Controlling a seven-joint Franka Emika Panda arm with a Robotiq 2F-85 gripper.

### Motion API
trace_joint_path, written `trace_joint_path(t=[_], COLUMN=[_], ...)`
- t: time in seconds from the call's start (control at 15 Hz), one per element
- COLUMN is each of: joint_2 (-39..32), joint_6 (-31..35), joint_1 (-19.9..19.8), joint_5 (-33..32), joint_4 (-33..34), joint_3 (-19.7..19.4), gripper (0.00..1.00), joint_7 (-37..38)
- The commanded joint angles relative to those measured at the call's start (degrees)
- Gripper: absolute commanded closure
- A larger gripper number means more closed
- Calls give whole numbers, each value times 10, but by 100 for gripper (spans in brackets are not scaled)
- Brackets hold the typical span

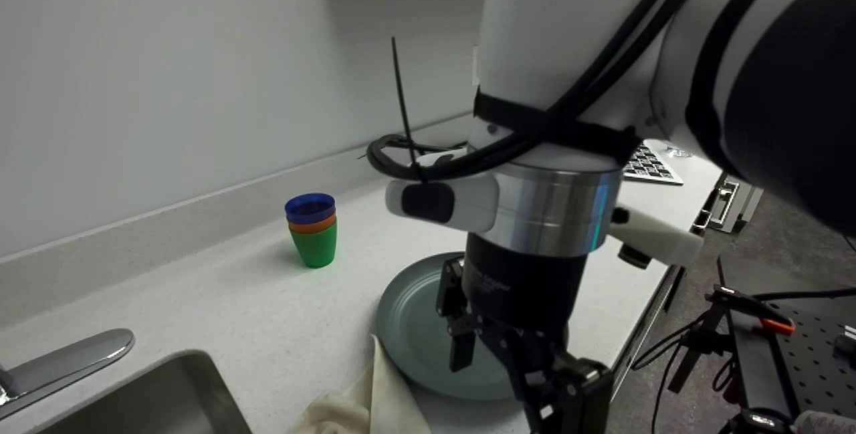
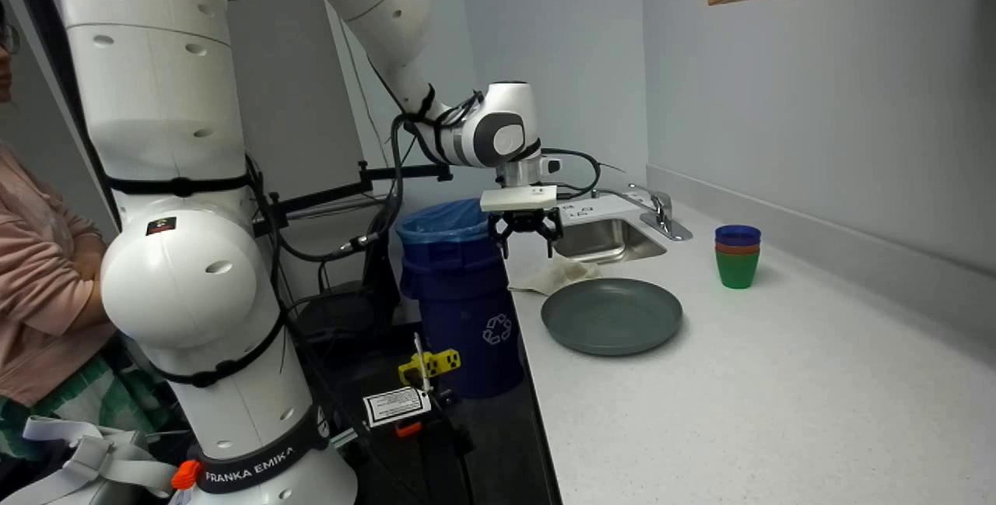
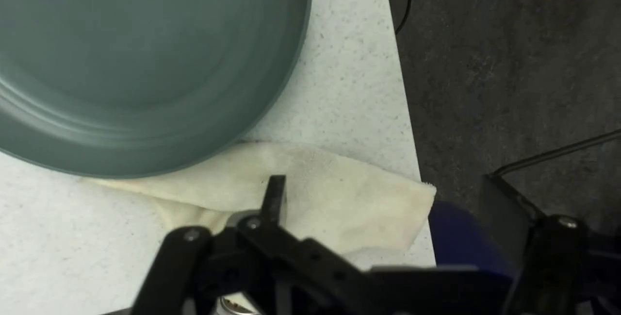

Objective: Use the towel to wipe the top cupboard door

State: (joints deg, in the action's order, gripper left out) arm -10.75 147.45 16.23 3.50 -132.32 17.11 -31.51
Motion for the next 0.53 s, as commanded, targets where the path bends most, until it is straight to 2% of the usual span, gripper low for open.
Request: trace_joint_path(t=[0.0, 0.27, 0.47], joint_2=[-63, -96, -86], joint_6=[29, 51, 41], joint_1=[-10, -10, -14], joint_5=[-7, -32, -34], joint_4=[54, 90, 79], joint_3=[22, 31, 35], gripper=[0, 0, 0], joint_7=[-14, 1, 9])
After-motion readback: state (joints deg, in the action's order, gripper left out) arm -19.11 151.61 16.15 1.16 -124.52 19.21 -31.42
